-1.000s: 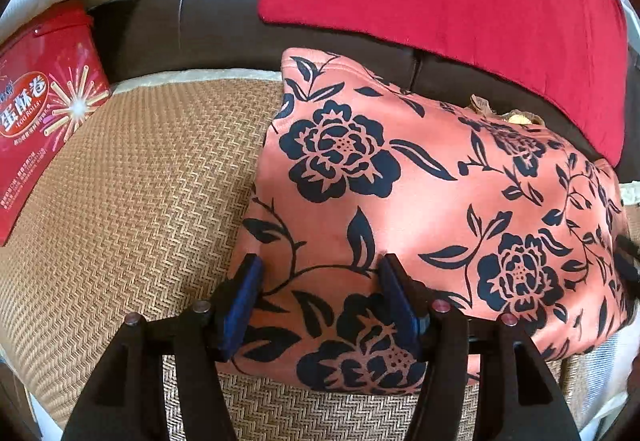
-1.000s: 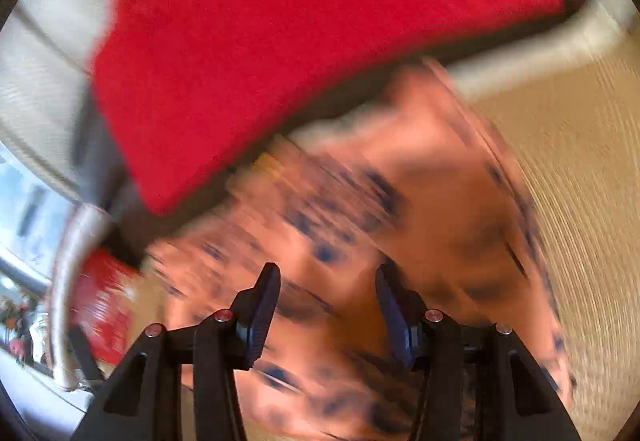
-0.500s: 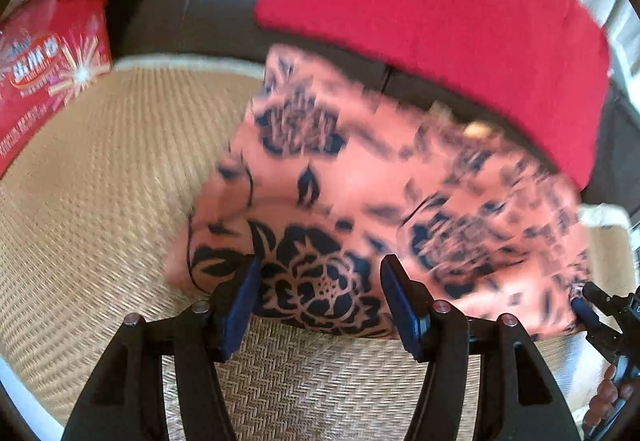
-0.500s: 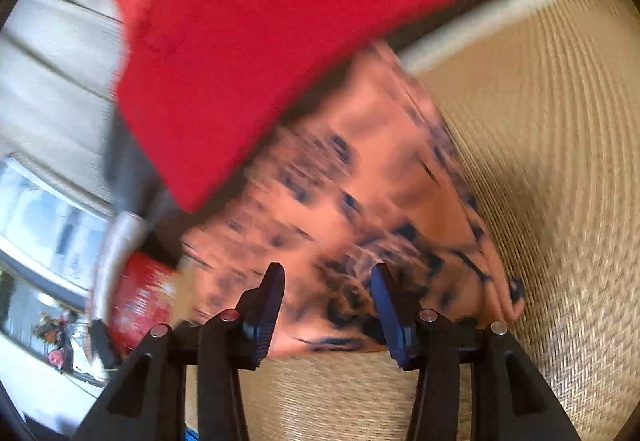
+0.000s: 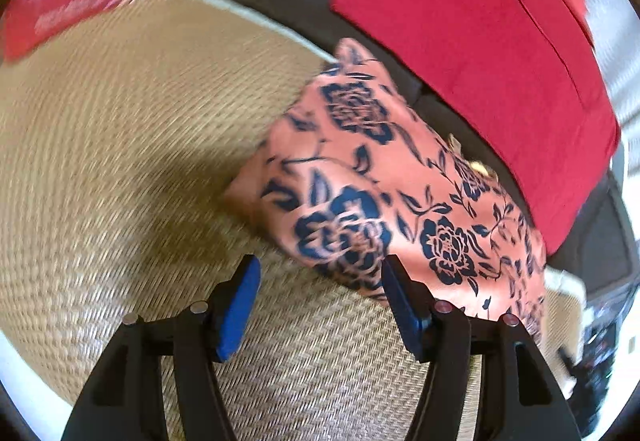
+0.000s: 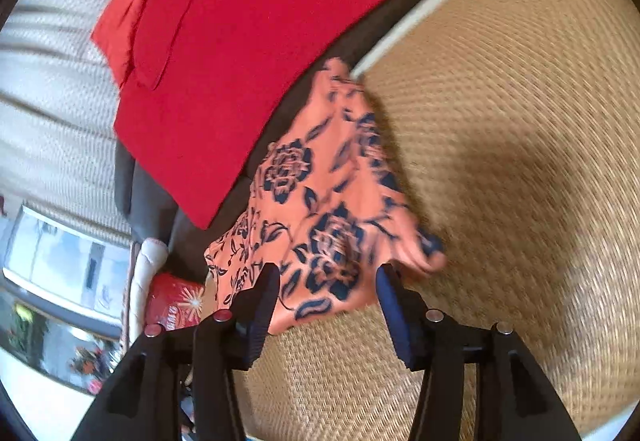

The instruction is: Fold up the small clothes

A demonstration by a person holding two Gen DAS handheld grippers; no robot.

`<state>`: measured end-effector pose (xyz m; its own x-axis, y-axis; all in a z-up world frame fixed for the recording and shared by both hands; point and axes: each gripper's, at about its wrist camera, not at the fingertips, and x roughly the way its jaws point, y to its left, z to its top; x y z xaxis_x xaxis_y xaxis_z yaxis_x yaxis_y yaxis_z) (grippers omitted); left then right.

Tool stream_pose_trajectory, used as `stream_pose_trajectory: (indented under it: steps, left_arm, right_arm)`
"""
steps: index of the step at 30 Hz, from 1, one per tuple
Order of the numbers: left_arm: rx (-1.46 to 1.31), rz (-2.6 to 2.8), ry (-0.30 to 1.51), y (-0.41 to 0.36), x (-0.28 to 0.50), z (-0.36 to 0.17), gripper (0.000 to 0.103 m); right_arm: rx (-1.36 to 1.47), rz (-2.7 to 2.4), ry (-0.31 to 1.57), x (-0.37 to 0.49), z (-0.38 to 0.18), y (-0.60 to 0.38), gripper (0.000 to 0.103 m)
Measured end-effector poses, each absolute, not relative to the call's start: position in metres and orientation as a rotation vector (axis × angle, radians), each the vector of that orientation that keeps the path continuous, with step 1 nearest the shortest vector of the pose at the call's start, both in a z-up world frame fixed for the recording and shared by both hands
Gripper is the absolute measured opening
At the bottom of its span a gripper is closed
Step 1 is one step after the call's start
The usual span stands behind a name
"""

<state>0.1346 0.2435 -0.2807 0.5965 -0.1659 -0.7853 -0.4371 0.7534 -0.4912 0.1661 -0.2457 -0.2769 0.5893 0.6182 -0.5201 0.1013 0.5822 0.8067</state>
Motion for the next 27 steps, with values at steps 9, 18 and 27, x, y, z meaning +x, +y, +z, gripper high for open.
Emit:
stream_pose_trajectory:
  steps: [9,18,27]
  left_arm:
    - [-0.935,0.097,0.903,0.249,0.157,-0.301,0.067]
    - [-1.039,0.107,0.790,0.244,0.185,-0.312,0.068]
    - [-0.961,0.164,0.827,0.237,0.201,-0.319,0.017]
  right_arm:
    - [1.051,0.362,1.032,0.171,-0.310,-0.238,0.060]
    - [1.147,0.273,0.857,0.206,-0.315,-0.230,0.065]
    - [1.115,0.085,0.778,0.219,-0.316,-0.221,0.025]
